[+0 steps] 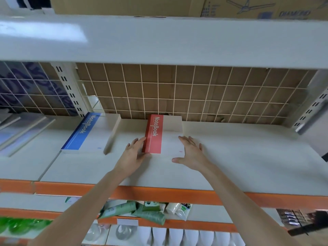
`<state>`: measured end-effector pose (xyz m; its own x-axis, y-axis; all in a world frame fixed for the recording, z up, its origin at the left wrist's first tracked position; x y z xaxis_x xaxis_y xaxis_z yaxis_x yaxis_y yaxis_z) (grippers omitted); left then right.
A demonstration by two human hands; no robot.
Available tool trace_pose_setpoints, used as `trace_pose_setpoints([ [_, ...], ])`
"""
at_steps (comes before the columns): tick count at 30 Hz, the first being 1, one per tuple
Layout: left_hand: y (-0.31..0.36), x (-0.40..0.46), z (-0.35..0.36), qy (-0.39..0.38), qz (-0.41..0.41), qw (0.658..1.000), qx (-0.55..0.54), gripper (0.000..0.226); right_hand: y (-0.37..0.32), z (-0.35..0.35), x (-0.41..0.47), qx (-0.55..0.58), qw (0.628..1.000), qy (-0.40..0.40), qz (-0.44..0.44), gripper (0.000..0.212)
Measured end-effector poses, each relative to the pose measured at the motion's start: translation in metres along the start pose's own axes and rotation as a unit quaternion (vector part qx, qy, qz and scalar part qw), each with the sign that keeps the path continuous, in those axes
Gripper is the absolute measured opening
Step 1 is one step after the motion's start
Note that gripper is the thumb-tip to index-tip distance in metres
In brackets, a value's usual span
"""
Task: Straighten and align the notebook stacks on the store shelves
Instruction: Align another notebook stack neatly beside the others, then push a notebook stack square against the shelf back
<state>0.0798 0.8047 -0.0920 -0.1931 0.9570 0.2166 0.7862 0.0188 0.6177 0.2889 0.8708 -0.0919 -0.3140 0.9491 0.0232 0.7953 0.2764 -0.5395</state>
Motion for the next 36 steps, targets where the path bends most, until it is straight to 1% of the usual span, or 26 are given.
trace_pose_setpoints([
  [1,0.002,-0.003,-0.002,-0.001,0.003,1.0,0.015,0.072,-0.002,0.001,-0.001,-0.017,1.0,-0.004,0.002,0.098],
  [3,0.003,-0.016,-0.009,0.021,0.008,0.998,0.051,0.09,-0.01,0.003,-0.003,-0.056,0.998,0.013,-0.007,0.104],
  [4,0.0,-0.024,-0.015,0.037,0.004,0.997,0.064,0.09,-0.016,0.005,-0.003,-0.073,0.997,0.029,-0.025,0.104],
  [7,-0.02,-0.055,-0.037,0.079,-0.013,0.993,0.089,0.076,-0.048,0.015,-0.005,-0.079,0.989,0.061,-0.106,0.099],
  [9,-0.04,-0.077,-0.057,0.1,-0.043,0.988,0.108,0.073,-0.076,0.027,-0.008,-0.048,0.987,0.05,-0.145,0.097],
  [11,-0.06,-0.099,-0.082,0.123,-0.079,0.981,0.127,0.071,-0.107,0.043,-0.014,-0.029,0.985,0.029,-0.169,0.094],
  [13,-0.082,-0.119,-0.11,0.143,-0.1,0.974,0.144,0.069,-0.138,0.062,-0.021,-0.037,0.98,0.012,-0.197,0.093],
  [18,-0.146,-0.159,-0.19,0.193,-0.132,0.955,0.184,0.067,-0.219,0.113,-0.035,-0.05,0.969,-0.045,-0.238,0.094],
  [21,-0.193,-0.171,-0.233,0.214,-0.146,0.947,0.189,0.067,-0.269,0.143,-0.034,-0.05,0.966,-0.056,-0.247,0.094],
  [23,-0.225,-0.179,-0.261,0.217,-0.163,0.944,0.19,0.068,-0.306,0.167,-0.032,-0.045,0.967,-0.054,-0.243,0.093],
  [25,-0.258,-0.187,-0.285,0.211,-0.163,0.944,0.195,0.083,-0.347,0.194,-0.033,-0.046,0.967,-0.054,-0.245,0.092],
  [26,-0.275,-0.192,-0.297,0.211,-0.157,0.944,0.198,0.082,-0.369,0.208,-0.033,-0.045,0.966,-0.055,-0.249,0.091],
  [28,-0.305,-0.196,-0.321,0.213,-0.155,0.942,0.21,0.067,-0.409,0.233,-0.035,-0.037,0.964,-0.053,-0.257,0.089],
  [31,-0.35,-0.198,-0.358,0.213,-0.161,0.937,0.224,0.068,-0.464,0.269,-0.039,-0.02,0.963,-0.05,-0.263,0.089],
  [36,-0.406,-0.174,-0.404,0.18,-0.137,0.929,0.294,0.066,-0.531,0.313,-0.024,-0.058,0.96,-0.05,-0.268,0.089],
])
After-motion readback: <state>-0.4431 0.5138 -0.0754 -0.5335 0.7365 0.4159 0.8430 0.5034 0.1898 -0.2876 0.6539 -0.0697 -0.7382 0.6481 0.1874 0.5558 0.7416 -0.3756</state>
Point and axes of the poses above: each hand's wrist, its own x-axis towards the middle knuckle, its own z-axis out of the palm, y = z × x, the point moved 3 cm from there along x, towards the middle knuckle, and after that the axes turned 11 degrees about y, right-handed, at the moved point
